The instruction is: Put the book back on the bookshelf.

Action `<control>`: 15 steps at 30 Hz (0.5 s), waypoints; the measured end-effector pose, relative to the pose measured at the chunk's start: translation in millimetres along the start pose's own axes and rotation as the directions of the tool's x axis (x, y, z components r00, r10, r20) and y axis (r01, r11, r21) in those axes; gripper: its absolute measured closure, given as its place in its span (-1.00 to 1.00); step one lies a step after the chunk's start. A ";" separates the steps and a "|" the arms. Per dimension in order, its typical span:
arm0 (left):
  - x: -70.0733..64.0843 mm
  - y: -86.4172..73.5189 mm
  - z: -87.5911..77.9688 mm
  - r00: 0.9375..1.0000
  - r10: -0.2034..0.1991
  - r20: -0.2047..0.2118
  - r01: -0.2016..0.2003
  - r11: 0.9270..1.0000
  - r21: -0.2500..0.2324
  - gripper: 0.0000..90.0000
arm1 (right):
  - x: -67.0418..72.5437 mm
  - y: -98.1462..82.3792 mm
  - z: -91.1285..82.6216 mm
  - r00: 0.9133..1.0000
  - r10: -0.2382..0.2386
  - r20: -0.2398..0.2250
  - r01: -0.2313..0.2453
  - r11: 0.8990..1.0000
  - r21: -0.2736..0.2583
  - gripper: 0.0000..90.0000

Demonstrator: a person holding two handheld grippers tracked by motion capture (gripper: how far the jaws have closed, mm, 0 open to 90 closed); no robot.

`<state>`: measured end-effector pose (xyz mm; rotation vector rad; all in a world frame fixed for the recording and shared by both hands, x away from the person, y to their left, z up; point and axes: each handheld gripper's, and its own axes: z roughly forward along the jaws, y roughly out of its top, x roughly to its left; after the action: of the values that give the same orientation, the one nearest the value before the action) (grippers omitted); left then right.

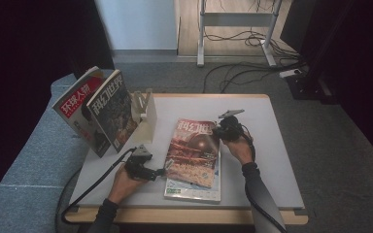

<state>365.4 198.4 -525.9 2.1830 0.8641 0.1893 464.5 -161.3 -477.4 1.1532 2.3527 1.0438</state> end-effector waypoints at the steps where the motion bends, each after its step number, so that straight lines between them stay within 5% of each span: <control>1: 0.5 0.1 -0.2 1.000 -0.002 0.002 0.002 1.000 0.001 -0.75 | 1.2 1.2 -1.4 1.000 -0.010 0.002 0.010 1.000 -0.003 0.77; 15: 2.7 6.6 -2.8 0.999 0.034 0.022 -0.034 0.999 0.028 -0.69 | 19.0 18.8 -25.6 0.992 -0.129 0.013 0.130 0.990 -0.049 0.80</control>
<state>369.8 198.7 -519.6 2.2231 0.8226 0.1704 448.7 -150.9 -445.6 0.9716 2.3453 1.0423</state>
